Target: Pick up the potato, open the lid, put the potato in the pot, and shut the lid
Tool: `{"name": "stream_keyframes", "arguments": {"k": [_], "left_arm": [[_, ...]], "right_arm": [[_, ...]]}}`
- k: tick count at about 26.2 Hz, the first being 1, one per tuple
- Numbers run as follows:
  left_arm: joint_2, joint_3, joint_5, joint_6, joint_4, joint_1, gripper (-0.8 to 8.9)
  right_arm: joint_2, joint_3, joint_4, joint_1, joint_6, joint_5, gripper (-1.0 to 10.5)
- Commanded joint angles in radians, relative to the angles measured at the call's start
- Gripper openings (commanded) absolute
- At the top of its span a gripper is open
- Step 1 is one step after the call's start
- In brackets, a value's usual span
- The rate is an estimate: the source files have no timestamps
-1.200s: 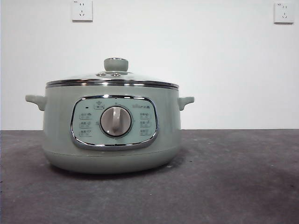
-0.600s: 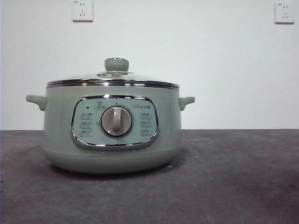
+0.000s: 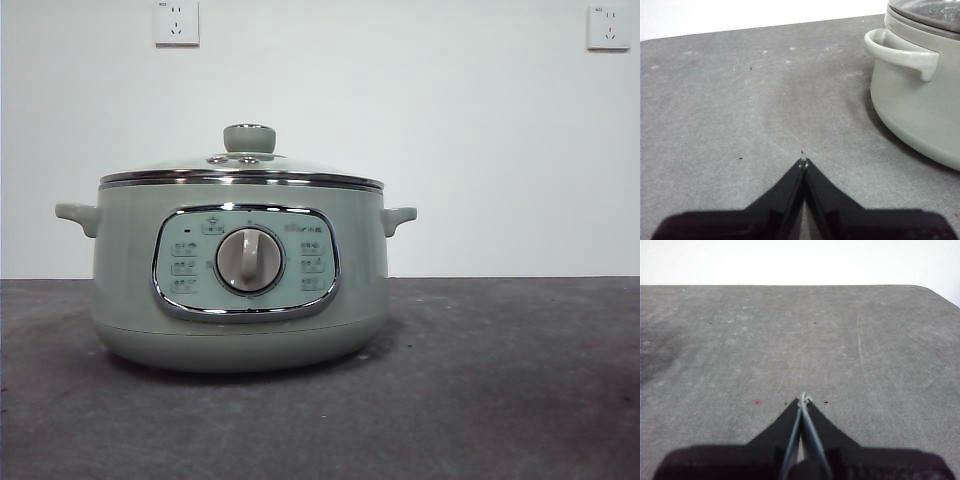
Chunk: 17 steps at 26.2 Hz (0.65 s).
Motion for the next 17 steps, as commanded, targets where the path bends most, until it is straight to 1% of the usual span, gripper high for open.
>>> {"name": "stream_keyframes", "arguments": {"k": [1,3,4,17], "left_arm": [[0.0,-0.011,0.005,0.014,0.005,0.004,-0.03],[0.0,-0.011,0.005,0.014,0.005,0.004,-0.03],[0.0,-0.011,0.005,0.014,0.005,0.004,-0.03],[0.0,-0.011,0.005,0.014,0.005,0.004,-0.03]], "right_arm": [[-0.002,-0.009,0.003,0.003,0.075,0.013,0.0],[-0.002,-0.009,0.003,0.003,0.103,0.014,0.0],[-0.002,-0.009,0.004,0.003,0.106,0.014,0.0],[-0.002,-0.009,0.004,0.003,0.105,0.011,0.0]]}}
